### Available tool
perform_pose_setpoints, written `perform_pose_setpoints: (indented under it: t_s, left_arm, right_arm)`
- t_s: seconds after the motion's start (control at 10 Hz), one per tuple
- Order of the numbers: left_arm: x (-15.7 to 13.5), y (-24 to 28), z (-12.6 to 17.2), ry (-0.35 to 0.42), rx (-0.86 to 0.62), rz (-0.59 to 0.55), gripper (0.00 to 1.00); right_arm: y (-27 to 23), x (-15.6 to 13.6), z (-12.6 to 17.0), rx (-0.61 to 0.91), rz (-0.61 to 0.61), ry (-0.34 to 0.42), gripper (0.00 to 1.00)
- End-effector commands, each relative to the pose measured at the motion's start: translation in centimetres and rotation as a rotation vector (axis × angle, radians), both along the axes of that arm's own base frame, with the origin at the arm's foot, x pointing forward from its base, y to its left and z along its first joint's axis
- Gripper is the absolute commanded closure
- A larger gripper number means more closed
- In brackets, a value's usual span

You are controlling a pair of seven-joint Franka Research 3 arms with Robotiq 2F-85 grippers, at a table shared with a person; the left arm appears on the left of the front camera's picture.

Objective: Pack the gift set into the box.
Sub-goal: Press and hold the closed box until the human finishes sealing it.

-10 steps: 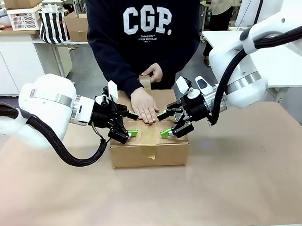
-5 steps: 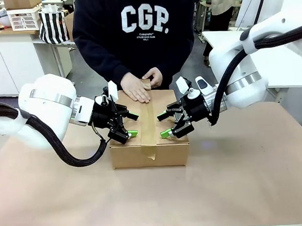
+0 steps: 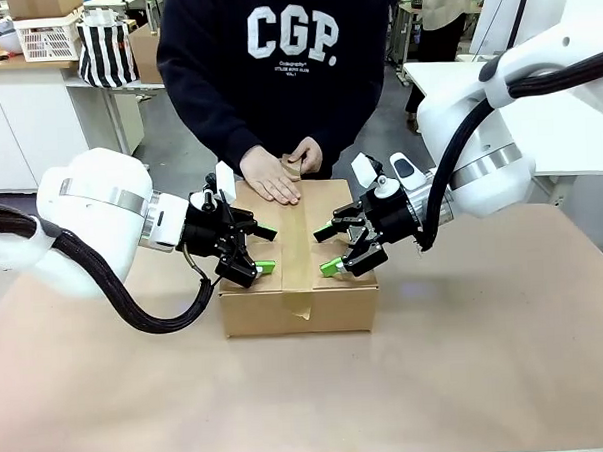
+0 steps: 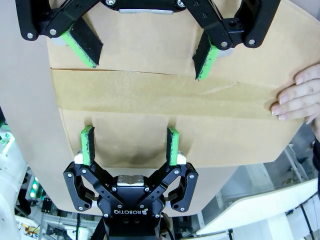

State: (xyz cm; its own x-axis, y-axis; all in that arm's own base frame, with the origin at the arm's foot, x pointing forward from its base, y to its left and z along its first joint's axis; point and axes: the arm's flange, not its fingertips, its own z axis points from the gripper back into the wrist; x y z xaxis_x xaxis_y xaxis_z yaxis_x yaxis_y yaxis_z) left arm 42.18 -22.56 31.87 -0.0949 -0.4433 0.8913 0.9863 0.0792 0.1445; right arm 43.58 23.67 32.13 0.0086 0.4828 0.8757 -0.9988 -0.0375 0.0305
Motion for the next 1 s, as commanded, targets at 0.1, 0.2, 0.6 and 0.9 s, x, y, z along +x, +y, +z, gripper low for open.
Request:
perform_pose_setpoints:
  t_s: [0.1, 0.2, 0.6, 0.9]
  left_arm:
    - [-0.14, 0.13, -0.39, 0.004, 0.002, -0.003, 0.0]
    - [-0.14, 0.13, -0.39, 0.004, 0.002, -0.003, 0.0]
    - [-0.14, 0.13, -0.39, 0.004, 0.002, -0.003, 0.0]
    - [-0.14, 0.13, -0.39, 0.004, 0.002, -0.003, 0.0]
  right_arm:
    - [0.05, -0.09, -0.25, -0.007, -0.001, 0.0, 0.0]
    - [0.05, -0.09, -0.25, -0.007, -0.001, 0.0, 0.0]
    - [0.05, -0.09, -0.25, -0.007, -0.001, 0.0, 0.0]
    - [0.05, -0.09, -0.25, -0.007, -0.001, 0.0, 0.0]
